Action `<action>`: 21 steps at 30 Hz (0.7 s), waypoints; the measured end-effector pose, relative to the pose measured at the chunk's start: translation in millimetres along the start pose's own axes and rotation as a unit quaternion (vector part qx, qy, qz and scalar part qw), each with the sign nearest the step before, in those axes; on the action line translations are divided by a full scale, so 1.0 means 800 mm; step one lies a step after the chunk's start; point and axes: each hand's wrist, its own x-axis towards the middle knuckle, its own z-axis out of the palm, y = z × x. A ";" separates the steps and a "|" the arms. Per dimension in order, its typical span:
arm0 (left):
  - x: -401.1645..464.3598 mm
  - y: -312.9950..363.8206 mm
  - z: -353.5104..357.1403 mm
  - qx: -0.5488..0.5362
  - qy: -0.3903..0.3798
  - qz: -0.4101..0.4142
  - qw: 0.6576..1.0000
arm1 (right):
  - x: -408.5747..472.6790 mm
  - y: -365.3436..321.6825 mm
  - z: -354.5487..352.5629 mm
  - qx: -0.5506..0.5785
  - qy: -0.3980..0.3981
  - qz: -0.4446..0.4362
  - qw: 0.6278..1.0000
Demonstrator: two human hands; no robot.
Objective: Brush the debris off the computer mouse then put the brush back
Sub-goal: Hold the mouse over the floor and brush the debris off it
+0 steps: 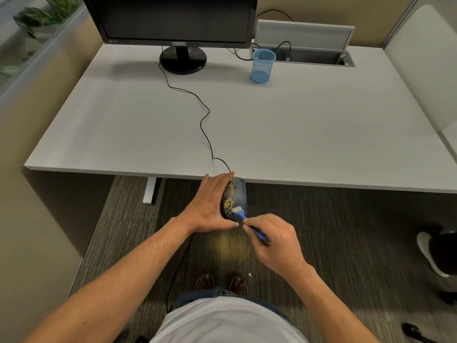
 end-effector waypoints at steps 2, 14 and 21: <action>0.001 0.000 0.000 0.001 -0.003 -0.002 1.000 | -0.006 -0.002 0.000 -0.006 0.004 -0.014 1.000; 0.000 0.003 -0.001 -0.013 -0.008 0.006 1.000 | 0.058 0.032 -0.011 0.086 0.087 0.168 0.978; -0.003 0.007 -0.003 -0.010 -0.003 0.008 1.000 | 0.082 0.047 0.003 0.033 0.015 0.138 0.990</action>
